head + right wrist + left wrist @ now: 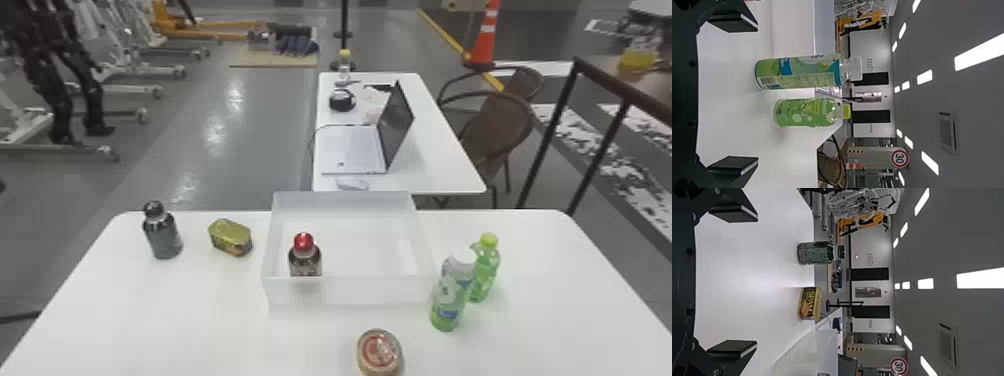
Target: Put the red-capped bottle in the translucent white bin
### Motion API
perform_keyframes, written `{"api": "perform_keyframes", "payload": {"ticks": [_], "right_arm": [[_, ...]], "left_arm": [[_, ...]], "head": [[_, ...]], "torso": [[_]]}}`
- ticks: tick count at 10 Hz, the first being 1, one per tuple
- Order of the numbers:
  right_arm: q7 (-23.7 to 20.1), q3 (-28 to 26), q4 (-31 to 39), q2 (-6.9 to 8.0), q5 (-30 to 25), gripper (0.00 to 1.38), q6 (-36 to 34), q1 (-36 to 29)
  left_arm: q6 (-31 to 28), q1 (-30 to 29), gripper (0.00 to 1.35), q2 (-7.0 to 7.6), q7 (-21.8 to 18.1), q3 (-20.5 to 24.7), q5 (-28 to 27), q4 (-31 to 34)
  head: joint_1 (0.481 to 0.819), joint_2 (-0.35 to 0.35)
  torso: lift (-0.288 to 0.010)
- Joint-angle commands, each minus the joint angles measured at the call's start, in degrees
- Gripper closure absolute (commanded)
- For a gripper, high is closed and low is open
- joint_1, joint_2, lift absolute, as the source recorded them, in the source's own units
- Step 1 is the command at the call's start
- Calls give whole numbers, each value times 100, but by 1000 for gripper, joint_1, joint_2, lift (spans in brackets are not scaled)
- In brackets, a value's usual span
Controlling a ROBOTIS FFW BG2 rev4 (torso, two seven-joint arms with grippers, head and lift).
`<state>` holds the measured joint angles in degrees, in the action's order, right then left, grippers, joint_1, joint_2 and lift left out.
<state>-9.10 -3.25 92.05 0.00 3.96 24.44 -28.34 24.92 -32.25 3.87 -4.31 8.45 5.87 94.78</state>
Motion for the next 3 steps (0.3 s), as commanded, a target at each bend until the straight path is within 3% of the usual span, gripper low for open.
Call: {"api": "perform_keyframes", "payload": {"ticks": [1,3], "right_arm": [[5,0,6,5,0,107,8,-14],[5,0,6,5,0,107,-1,-14]], "left_arm": [[30,17,165,-27,0,-1,10,-21],[48,26,165,-53,0,-10,37,-65]], "head": [[549,0],[549,0]], "torso": [[-100],[-100]]}}
